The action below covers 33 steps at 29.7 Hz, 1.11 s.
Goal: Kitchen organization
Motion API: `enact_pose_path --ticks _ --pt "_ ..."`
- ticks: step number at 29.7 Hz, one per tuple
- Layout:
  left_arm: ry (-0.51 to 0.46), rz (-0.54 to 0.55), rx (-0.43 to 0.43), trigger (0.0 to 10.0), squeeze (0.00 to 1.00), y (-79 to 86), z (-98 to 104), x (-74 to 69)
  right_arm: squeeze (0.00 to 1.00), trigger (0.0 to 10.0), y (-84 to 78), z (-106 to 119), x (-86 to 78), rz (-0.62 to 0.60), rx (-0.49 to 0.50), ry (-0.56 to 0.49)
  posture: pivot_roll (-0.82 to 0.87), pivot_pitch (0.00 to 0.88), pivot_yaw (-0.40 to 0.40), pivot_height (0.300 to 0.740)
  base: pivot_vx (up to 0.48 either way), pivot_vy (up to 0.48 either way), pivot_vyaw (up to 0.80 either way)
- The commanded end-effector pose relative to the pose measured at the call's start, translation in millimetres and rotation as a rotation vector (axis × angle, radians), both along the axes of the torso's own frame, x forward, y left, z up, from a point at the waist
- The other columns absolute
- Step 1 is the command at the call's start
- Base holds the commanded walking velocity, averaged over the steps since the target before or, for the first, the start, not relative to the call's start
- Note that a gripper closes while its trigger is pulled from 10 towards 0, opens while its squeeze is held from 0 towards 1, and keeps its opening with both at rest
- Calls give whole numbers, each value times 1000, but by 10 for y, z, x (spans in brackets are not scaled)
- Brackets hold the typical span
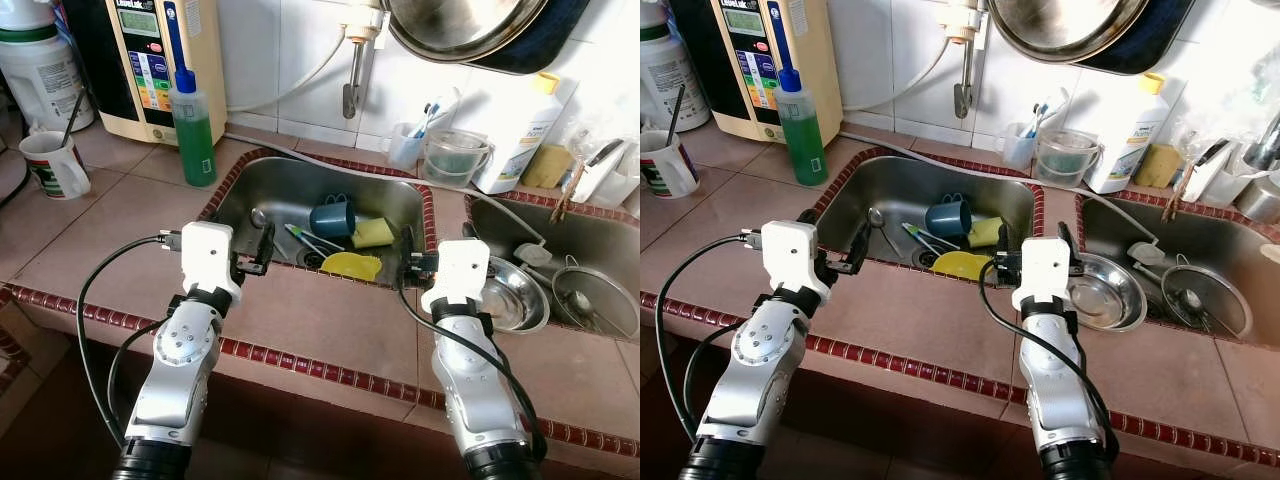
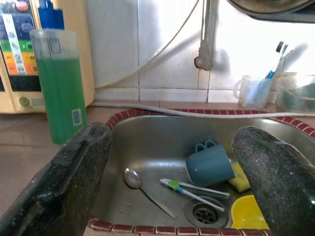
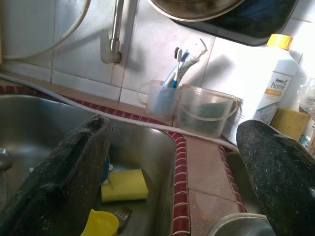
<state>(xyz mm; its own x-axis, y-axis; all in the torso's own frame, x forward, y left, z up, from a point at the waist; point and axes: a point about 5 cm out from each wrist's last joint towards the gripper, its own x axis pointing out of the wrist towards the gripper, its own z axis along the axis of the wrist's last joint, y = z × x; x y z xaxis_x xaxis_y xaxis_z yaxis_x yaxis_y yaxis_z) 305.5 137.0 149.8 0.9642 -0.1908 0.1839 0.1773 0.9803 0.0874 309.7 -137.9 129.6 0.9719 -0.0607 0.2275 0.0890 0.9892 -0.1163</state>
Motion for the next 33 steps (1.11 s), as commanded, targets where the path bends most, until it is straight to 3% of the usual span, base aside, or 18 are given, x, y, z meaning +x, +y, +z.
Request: enact_pose_path --ticks 1,8,33 --pt "-20 -16 16 10000 0 -44 38 -33 0 10000 -50 58 2 -16 -7 -23 -152 0 -73 732 0 0 0" --pt "-18 -26 13 10000 0 -53 36 -59 0 10000 -57 49 -6 -24 -3 -18 -151 0 -69 732 0 0 0" --pt "-19 -36 5 10000 0 -86 68 -59 0 10000 -9 53 -12 -12 6 -20 -154 4 -67 732 0 -300 0"
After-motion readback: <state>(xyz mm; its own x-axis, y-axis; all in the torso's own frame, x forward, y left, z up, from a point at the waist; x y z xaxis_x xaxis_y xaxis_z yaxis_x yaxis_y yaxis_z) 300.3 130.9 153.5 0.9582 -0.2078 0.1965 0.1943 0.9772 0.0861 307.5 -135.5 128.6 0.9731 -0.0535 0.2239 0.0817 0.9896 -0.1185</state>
